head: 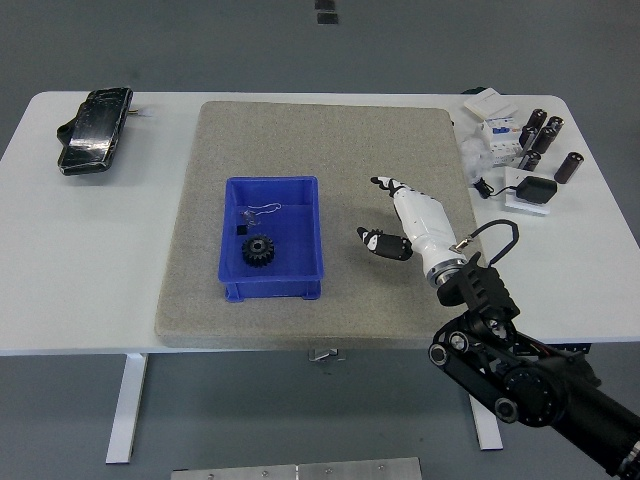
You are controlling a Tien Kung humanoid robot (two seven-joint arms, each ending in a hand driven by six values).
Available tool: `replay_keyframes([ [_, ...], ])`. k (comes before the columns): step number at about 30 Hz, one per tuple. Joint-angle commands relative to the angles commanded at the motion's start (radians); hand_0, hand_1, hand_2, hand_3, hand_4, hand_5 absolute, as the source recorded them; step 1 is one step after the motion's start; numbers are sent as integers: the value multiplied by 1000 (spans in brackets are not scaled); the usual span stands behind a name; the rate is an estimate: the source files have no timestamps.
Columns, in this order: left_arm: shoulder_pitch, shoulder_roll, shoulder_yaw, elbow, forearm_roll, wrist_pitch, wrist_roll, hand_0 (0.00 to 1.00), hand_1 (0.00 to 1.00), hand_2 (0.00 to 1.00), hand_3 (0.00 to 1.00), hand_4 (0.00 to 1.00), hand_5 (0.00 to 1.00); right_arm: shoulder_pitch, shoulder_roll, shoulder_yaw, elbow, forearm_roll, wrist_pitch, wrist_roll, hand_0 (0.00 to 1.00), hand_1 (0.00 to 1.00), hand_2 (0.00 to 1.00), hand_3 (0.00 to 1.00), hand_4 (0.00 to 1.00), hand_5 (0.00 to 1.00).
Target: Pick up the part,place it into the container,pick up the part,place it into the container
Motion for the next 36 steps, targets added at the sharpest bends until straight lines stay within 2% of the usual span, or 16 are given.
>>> replay_keyframes([
  [1, 0, 0, 1, 0, -1, -1, 0, 636, 606, 574, 590, 615, 128, -1, -1, -10, -4, 5, 1, 0, 731, 746, 811, 845, 696, 191],
  [12, 1, 1, 6, 0, -7, -4, -4, 635, 606, 574, 591, 610, 138, 14, 7, -40, -73, -8, 9, 10, 715, 726, 784, 832, 688, 196],
  [13, 1, 1, 7, 0, -8, -4, -4, 636, 606, 575, 592, 606, 136, 15, 7, -42, -77, -9, 10, 10, 694, 678, 730, 747, 664, 205],
  [18, 0, 2, 2, 0, -5, -4, -4, 636, 606, 575, 592, 606, 136, 22, 9, -54, -92, -39, 37, 1, 694, 678, 730, 747, 664, 205],
  [19, 0, 2, 1, 0, -4, -4, -5, 635, 606, 575, 589, 605, 139, 23, 10, -56, -94, -43, 41, -1, 634, 548, 588, 618, 221, 102],
  [24, -1, 2, -1, 0, -5, -3, -6, 635, 606, 575, 589, 605, 139, 25, 10, -64, -99, -57, 50, -5, 634, 548, 588, 618, 221, 102],
  [25, -1, 2, -1, 0, -6, -2, -6, 636, 606, 575, 587, 596, 152, 25, 10, -64, -99, -61, 50, -7, 591, 481, 524, 527, 59, 2],
  [30, -2, 3, -5, 0, -5, 2, -12, 636, 606, 575, 587, 596, 152, 29, 9, -66, -100, -86, 45, -16, 591, 481, 524, 527, 59, 2],
  [31, -2, 3, -6, 0, -5, 2, -14, 634, 606, 576, 588, 598, 160, 30, 8, -66, -100, -90, 45, -17, 537, 433, 473, 425, 18, 2],
  [36, -2, 2, -7, 0, -5, 3, -17, 634, 606, 576, 588, 598, 160, 32, 5, -66, -102, -104, 38, -18, 537, 433, 473, 425, 18, 2],
])
